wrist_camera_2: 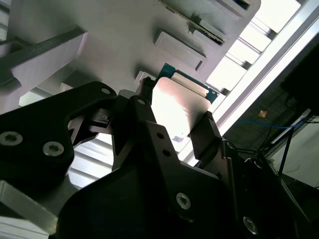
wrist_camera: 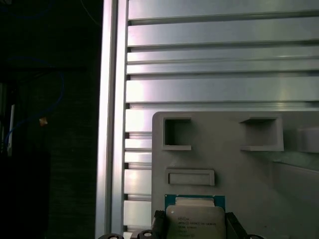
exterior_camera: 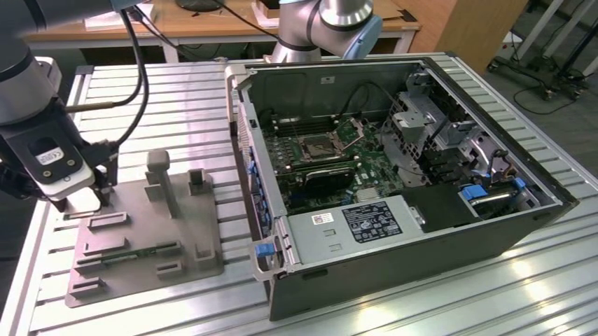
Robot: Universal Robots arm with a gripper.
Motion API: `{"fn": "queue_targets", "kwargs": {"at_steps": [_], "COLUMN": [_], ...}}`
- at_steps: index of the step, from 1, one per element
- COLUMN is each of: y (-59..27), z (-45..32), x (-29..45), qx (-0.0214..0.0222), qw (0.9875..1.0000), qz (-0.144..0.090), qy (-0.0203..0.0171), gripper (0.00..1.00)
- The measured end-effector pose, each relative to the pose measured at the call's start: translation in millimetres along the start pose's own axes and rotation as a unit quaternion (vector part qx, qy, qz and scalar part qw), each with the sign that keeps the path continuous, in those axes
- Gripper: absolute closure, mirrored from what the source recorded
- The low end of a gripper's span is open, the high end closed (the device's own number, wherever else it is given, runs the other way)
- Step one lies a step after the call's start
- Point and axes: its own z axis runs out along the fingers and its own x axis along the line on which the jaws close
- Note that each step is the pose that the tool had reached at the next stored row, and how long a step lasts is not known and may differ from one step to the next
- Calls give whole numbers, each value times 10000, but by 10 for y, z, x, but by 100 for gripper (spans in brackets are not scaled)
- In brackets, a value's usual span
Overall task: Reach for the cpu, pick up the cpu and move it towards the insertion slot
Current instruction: 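Pick up the cpu and move it towards the insertion slot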
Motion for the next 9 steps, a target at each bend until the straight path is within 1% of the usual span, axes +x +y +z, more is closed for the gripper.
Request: {"fn": "queue_targets", "kwargs": {"at_steps": [9], "y": [3], "z": [-61], "x": [0], "qx": [0], "qw": [10000], "qz": [0], "qy": [-1], "gripper": [46]}}
